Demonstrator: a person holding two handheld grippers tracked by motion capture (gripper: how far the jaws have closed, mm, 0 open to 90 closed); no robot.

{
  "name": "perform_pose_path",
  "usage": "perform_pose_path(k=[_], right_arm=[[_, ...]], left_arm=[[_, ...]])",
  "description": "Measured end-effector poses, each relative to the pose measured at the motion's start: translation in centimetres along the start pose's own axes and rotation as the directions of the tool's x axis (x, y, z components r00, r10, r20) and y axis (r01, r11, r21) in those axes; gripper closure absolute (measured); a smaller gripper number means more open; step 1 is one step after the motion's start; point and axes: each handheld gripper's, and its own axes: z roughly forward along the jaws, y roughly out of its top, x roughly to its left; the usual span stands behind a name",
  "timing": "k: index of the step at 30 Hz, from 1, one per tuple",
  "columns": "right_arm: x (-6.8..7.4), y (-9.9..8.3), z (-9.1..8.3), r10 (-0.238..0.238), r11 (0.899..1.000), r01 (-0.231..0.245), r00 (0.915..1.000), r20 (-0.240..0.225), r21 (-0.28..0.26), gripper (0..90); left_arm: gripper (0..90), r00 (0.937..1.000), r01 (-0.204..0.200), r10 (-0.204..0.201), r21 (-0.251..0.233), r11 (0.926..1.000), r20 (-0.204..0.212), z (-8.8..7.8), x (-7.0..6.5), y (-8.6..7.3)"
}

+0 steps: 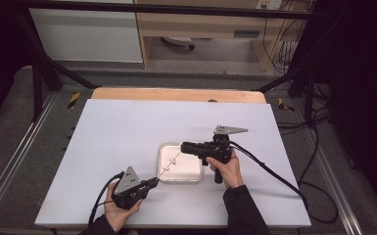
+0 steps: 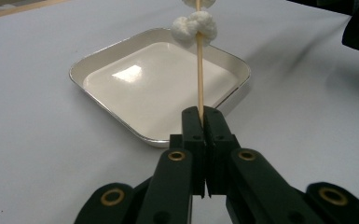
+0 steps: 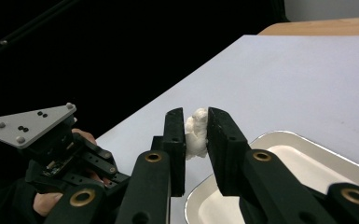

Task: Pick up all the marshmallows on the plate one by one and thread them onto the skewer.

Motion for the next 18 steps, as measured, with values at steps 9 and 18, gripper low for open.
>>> perform_pose_path(k=[9,18], right_arm=[[-0.26,-0.22,0.32,0.037,0.999,-0.037,0.9993,0.002,0.017,77.6],[0.05,0.09,-0.14,0.023,1.0,-0.023,0.9996,0.013,0.002,79.2]], left_arm=[[88.9,0.9999,-0.006,0.005,-0.021,0.9998,-0.014,-0.24,-0.06,0.02],[89.0,0.9999,-0.01,0.01,-0.02,0.9998,-0.006,-0.28,-0.13,0.17]])
